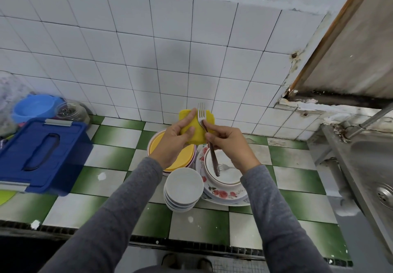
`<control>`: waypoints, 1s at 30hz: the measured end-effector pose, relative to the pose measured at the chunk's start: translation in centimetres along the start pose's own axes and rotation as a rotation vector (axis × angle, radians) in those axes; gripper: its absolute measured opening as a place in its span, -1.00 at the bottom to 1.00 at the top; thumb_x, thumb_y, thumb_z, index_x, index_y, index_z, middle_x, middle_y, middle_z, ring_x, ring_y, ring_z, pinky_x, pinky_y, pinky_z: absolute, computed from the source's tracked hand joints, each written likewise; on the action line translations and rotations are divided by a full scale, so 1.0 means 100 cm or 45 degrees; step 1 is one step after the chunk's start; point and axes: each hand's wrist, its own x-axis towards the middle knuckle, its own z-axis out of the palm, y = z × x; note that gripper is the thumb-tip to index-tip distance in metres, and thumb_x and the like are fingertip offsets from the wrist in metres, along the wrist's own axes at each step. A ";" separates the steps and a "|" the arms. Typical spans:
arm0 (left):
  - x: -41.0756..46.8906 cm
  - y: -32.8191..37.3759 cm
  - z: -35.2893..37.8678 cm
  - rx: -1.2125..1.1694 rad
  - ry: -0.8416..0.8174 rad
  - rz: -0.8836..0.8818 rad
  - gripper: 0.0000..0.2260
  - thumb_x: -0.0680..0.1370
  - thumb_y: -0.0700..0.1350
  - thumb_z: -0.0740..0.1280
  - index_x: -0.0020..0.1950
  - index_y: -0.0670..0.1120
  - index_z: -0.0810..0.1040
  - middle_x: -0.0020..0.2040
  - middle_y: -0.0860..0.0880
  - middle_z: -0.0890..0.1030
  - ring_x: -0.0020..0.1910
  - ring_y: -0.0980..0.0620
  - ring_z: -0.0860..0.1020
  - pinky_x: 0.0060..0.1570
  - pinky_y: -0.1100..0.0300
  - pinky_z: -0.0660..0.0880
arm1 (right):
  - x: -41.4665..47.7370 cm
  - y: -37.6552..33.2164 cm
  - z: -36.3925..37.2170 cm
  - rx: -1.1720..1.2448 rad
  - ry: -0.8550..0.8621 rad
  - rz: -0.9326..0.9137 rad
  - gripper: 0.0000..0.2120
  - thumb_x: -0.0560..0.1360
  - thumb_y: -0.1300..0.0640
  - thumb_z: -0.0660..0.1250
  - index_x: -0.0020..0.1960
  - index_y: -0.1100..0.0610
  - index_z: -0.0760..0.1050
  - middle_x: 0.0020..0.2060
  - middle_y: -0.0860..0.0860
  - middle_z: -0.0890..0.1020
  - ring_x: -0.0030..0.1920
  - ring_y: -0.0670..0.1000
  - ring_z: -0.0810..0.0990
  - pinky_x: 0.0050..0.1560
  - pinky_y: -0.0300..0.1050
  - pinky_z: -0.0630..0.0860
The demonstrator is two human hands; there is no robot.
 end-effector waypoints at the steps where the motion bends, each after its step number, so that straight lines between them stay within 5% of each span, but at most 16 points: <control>1: 0.000 0.000 0.000 0.004 0.001 0.003 -0.56 0.65 -0.28 0.21 0.42 0.16 0.41 0.43 0.05 0.46 0.33 0.04 0.51 0.15 0.16 0.56 | 0.000 0.001 0.000 0.032 -0.005 0.013 -0.65 0.54 0.29 0.41 0.19 -0.10 0.62 -0.13 0.13 0.58 -0.18 -0.02 0.53 -0.15 -0.18 0.57; 7: 0.003 0.004 -0.006 -0.057 0.080 0.021 -0.56 0.65 -0.29 0.20 0.43 0.13 0.41 0.31 0.11 0.54 0.30 0.05 0.54 0.19 0.11 0.56 | -0.006 0.005 -0.003 0.008 -0.045 0.086 -0.66 0.53 0.32 0.41 0.20 -0.03 0.63 -0.20 0.15 0.55 -0.17 0.03 0.54 -0.15 -0.23 0.57; 13: 0.003 0.000 -0.004 0.151 0.044 0.057 -0.55 0.65 -0.26 0.24 0.36 0.25 0.46 0.40 0.13 0.46 0.35 0.09 0.48 0.33 0.04 0.48 | -0.002 -0.001 -0.004 -0.001 -0.017 0.076 -0.65 0.53 0.33 0.40 0.24 0.03 0.61 -0.22 0.16 0.48 -0.21 0.05 0.50 -0.23 -0.29 0.55; 30: 0.006 0.005 -0.007 0.080 0.107 0.069 -0.54 0.65 -0.28 0.22 0.37 0.24 0.45 0.27 0.20 0.54 0.22 0.19 0.57 0.22 0.15 0.54 | -0.002 0.001 -0.009 -0.066 -0.068 0.098 -0.67 0.53 0.33 0.41 0.23 0.04 0.63 -0.27 0.08 0.59 -0.26 -0.08 0.59 -0.18 -0.22 0.57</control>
